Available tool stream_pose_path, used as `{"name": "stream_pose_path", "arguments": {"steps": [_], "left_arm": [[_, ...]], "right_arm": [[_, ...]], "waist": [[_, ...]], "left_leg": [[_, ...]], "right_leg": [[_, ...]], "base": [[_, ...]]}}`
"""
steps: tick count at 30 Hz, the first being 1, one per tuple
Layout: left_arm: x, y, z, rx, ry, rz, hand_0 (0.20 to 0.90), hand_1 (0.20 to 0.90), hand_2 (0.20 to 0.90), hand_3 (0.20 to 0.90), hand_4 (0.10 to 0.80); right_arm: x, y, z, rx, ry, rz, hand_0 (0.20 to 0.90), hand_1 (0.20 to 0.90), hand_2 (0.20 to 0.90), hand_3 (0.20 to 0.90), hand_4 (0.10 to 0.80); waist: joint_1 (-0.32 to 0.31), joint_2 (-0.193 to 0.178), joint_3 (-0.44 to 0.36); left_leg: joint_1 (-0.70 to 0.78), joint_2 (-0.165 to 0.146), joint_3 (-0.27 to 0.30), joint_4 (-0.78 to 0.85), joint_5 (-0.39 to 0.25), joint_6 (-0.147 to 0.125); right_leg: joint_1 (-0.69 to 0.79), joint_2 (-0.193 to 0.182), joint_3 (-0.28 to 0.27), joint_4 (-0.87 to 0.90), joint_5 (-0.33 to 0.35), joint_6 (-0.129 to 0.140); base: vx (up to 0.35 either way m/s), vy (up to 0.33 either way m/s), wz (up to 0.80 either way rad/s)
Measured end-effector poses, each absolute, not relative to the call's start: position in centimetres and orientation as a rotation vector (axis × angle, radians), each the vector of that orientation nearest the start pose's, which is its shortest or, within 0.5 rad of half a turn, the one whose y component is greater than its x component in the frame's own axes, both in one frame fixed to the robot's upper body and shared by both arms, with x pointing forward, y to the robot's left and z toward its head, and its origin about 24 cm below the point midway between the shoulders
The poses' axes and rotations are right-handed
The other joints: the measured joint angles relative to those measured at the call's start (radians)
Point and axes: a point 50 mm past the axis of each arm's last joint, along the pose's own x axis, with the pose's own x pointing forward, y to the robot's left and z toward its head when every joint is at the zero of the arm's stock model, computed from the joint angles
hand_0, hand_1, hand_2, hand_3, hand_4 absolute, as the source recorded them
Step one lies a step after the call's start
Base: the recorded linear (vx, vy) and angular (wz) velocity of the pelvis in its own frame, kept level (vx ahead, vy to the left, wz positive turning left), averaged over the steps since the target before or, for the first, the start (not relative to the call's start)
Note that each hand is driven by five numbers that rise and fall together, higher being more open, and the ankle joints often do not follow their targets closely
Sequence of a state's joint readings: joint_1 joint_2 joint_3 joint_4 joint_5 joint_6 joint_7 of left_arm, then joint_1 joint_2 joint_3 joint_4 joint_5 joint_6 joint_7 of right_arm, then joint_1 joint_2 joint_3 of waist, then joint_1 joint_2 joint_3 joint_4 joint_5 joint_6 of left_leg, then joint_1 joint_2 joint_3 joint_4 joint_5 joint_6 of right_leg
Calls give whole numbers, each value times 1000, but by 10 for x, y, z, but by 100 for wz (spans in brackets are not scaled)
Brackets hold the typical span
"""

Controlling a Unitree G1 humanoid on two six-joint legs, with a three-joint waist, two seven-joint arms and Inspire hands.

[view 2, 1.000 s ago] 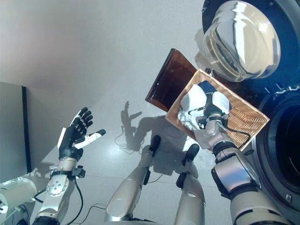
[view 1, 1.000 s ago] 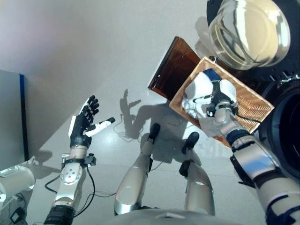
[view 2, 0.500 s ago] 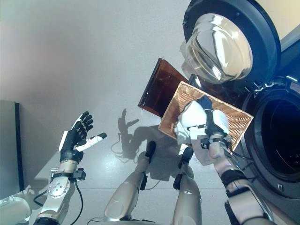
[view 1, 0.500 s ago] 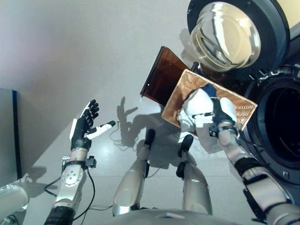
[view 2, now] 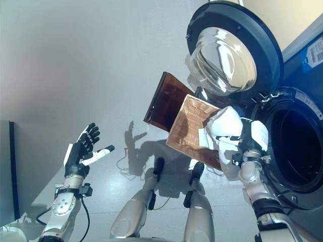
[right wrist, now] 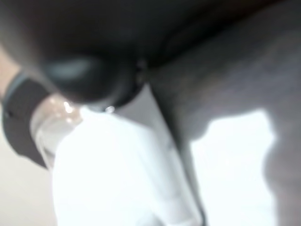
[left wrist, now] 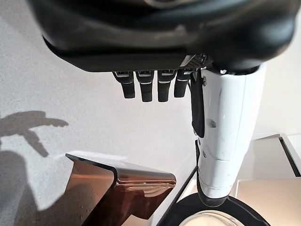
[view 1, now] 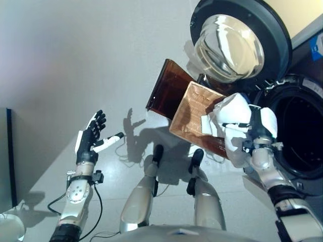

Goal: Pick up the clothes and place them into the washing machine

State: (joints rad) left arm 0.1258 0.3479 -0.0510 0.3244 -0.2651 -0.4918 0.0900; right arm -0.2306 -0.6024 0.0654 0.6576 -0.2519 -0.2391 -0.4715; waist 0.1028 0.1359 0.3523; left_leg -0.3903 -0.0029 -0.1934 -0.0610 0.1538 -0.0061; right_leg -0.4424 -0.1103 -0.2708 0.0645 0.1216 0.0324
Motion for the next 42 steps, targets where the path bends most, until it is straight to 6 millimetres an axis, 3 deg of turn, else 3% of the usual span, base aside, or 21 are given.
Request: {"name": "stream_pose_path", "arguments": {"steps": [5, 13, 18, 24, 32, 42], "left_arm": [[210, 234, 2, 110, -62, 151, 900, 900, 900, 900, 800], [207, 236, -5, 104, -38, 190, 900, 900, 900, 900, 800], [205, 236, -11, 101, -13, 206, 900, 900, 900, 900, 800], [203, 236, -14, 87, 0, 220, 900, 900, 900, 900, 800], [202, 234, -16, 40, 6, 227, 900, 900, 900, 900, 800], [199, 228, -21, 0, 29, 187, 900, 900, 900, 900, 800]], "right_arm": [[263, -303, 26, -734, 17, -568, 200, 200, 200, 200, 300], [244, -286, 1, -574, 52, -625, 200, 200, 200, 200, 300], [236, -269, -17, -205, 90, -727, 200, 200, 200, 200, 300], [238, -264, -40, 328, 139, -873, 200, 200, 200, 200, 300], [253, -273, -36, 699, 63, -1043, 200, 200, 200, 200, 300], [273, -322, 3, 1055, -176, -1282, 200, 200, 200, 200, 300]], "waist": [[-10, -3, -1], [-36, -23, -15], [-56, -34, -21], [-57, -32, -24], [-35, -18, -33], [-12, 32, -62]], "left_leg": [[5, 0, 9, -2, -3, 3], [12, 2, 25, -16, -6, 1], [10, 0, 29, -17, -8, 5], [5, -4, 37, -17, -8, 8], [-1, -15, 59, -17, -11, 6], [-19, -27, 66, -17, -8, 14]], "right_leg": [[0, 2, 9, -1, 1, 2], [0, 3, 22, -19, 1, 12], [0, 3, 27, -28, 8, 11], [-4, 1, 36, -42, 16, 14], [-5, -6, 56, -72, 40, 21], [-23, -14, 66, -86, 52, 28]], "base": [[18, 4, -8], [4, 2, -5], [-3, 4, -2], [-3, 0, -3], [2, 1, -1], [12, -1, -2]]}}
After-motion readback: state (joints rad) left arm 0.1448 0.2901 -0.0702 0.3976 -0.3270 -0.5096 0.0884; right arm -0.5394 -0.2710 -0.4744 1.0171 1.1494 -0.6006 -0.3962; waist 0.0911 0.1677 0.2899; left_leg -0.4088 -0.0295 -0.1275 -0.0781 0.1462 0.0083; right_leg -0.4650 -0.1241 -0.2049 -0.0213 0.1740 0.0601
